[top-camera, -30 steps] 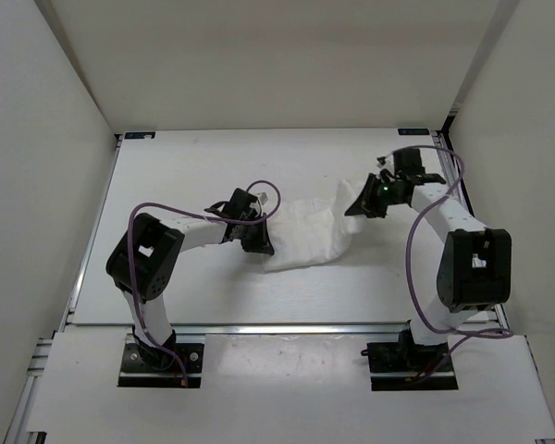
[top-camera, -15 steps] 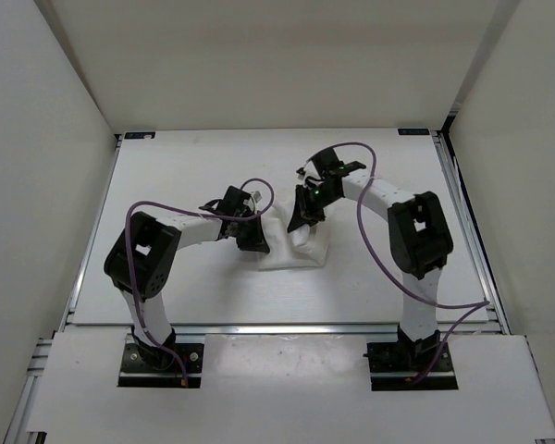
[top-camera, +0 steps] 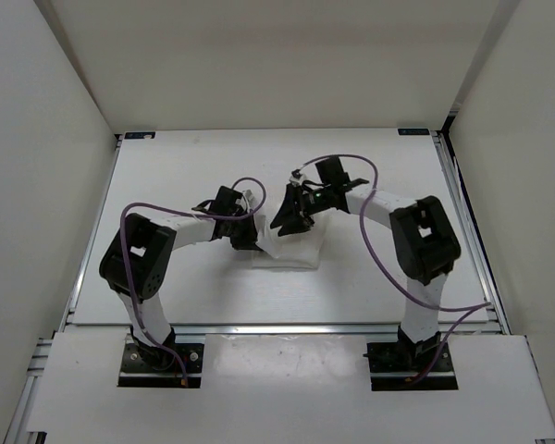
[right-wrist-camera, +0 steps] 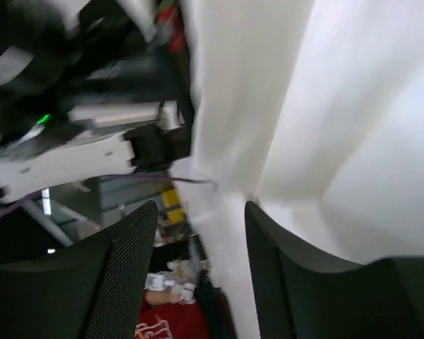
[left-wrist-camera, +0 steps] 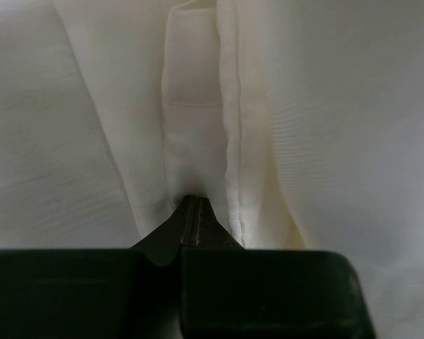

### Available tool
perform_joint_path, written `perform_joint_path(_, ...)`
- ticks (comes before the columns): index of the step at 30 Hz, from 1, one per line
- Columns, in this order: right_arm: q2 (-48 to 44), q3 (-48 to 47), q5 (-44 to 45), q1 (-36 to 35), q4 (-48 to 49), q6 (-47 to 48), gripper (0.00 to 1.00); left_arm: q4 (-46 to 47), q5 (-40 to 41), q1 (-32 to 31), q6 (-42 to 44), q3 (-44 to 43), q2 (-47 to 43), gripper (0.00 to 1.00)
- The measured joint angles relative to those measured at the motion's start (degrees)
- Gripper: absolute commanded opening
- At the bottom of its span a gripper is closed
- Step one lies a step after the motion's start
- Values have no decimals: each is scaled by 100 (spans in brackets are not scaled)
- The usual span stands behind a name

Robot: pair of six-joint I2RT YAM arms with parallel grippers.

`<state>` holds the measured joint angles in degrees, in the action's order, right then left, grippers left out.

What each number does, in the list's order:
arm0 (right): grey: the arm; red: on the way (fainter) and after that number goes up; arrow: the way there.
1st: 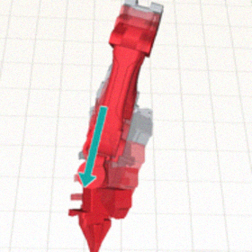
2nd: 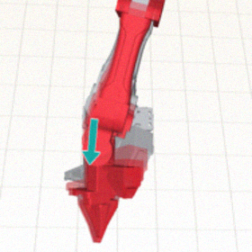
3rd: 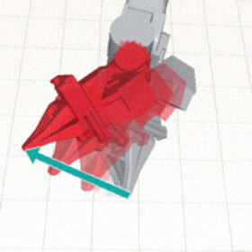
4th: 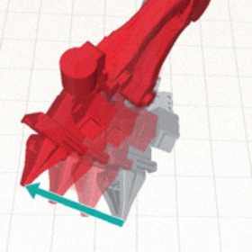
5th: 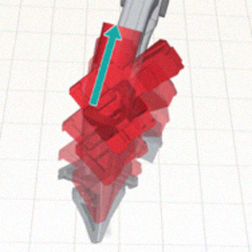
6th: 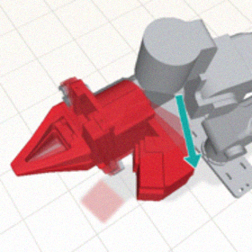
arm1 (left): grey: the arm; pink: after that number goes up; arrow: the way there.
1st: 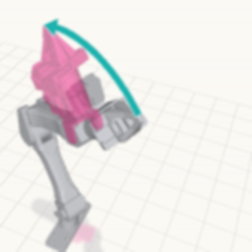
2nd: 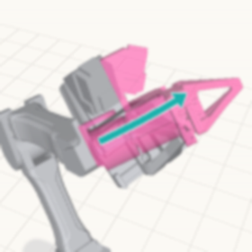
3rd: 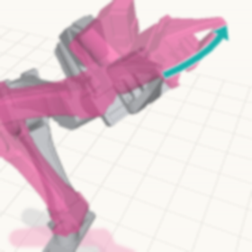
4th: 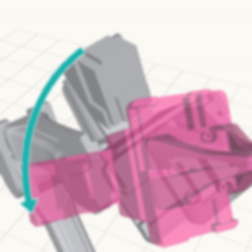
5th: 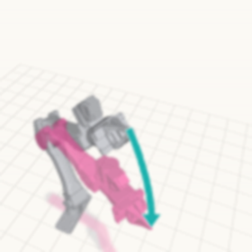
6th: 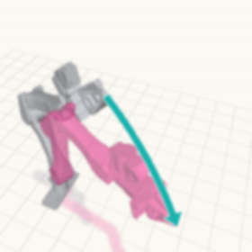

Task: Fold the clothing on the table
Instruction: Fold the skirt

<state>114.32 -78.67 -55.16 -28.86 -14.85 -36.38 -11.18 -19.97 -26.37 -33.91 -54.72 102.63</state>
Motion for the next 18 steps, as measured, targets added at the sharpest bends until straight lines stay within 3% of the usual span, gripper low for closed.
perform_joint_path(3,-782,962,-389,315,1178,-848,44,-184,107,179,55,-2,-87,0)
perform_joint_path(5,-1237,1237,-476,588,1539,-1108,40,-398,190,446,140,-63,-164,0)
perform_joint_path(9,-1978,1493,-505,1167,1838,-1233,36,-807,352,1307,262,-326,-518,0)
perform_joint_path(13,-2138,1602,-501,1423,1891,-1274,28,-964,363,2155,326,-546,-1202,0)
perform_joint_path(18,-2006,1622,-498,1366,1825,-1290,24,-752,-321,2105,116,-564,-1663,0)
